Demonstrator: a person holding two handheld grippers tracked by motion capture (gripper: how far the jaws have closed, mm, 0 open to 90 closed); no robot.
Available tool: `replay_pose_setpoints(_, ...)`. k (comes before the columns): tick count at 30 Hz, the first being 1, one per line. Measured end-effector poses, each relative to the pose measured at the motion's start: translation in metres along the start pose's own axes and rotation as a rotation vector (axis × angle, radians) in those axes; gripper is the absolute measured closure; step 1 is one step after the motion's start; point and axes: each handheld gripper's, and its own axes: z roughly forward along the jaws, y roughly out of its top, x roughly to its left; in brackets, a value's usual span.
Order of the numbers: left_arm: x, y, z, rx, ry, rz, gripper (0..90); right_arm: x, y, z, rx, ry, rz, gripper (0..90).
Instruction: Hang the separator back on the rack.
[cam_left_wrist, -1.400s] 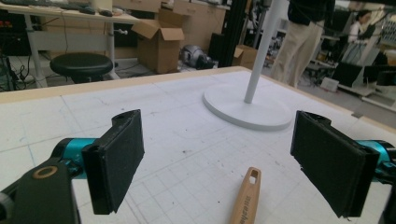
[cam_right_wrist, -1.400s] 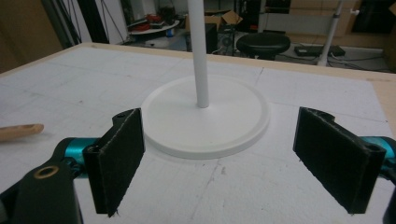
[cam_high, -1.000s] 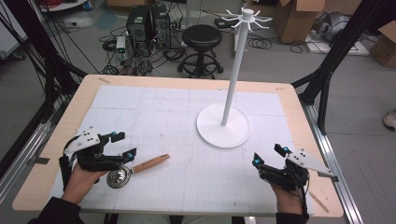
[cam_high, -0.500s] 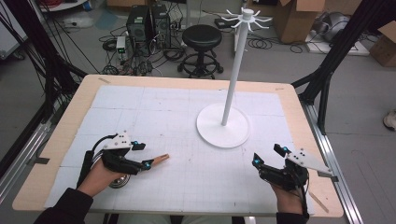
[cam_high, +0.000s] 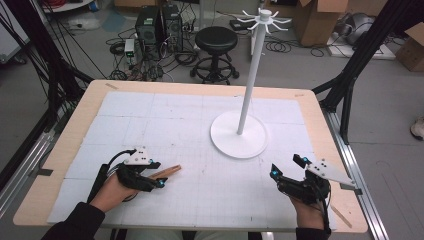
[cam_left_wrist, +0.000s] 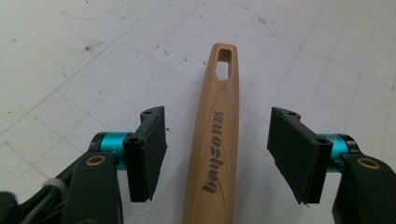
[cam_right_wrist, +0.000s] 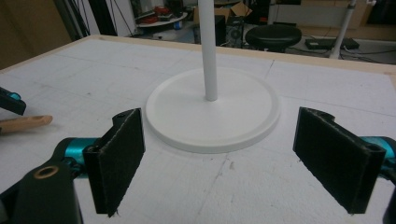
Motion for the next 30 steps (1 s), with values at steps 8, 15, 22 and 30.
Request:
replay_pose_setpoints(8, 0.0, 0.007, 0.008, 0.048, -0.011, 0.029, 46.3, 0.0, -0.001, 0.002, 0.009, 0.001, 0.002, 15.4)
replay_pose_setpoints(15, -0.003, 0.015, 0.015, 0.114, -0.009, 0.074, 54.6, -0.001, -0.001, 0.001, 0.007, 0.002, 0.004, 15.5)
replay_pose_setpoints(22, -0.003, 0.016, 0.016, 0.12, -0.016, 0.083, 64.4, -0.001, -0.001, 0.001, 0.008, 0.003, 0.009, 15.5)
replay_pose_setpoints(30, -0.002, 0.016, 0.015, 0.122, -0.006, 0.071, 67.3, -0.001, 0.0, 0.0, 0.004, 0.002, 0.008, 15.5)
